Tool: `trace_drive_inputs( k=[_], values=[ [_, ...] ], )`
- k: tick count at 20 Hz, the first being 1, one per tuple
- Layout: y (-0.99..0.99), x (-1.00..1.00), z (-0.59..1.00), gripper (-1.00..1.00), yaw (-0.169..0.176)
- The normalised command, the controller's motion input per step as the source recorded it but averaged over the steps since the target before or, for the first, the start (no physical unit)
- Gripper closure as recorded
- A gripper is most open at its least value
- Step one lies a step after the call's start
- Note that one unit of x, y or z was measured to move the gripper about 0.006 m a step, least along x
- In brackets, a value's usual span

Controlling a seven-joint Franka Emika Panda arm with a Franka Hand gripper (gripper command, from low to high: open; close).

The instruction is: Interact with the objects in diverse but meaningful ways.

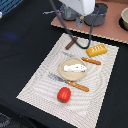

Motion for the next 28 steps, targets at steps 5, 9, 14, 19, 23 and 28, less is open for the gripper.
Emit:
trace_drive_inputs(
  k=[5, 9, 14, 19, 23, 28],
  values=[
    [-0.27, 0.73, 0.18, -1.0, -0.171],
    [-0.61, 0.53, -0.02, -1.0, -0.083],
    [-0.68, 0.61, 0.0, -1.0, -0.048],
    [-0.63, 0.63, 0.0, -1.0, -0.038],
    [-0.37, 0.73, 0.0, -1.0, -0.029],
    [-0.28, 0.72, 0.0, -1.0, -0.023]
  ],
)
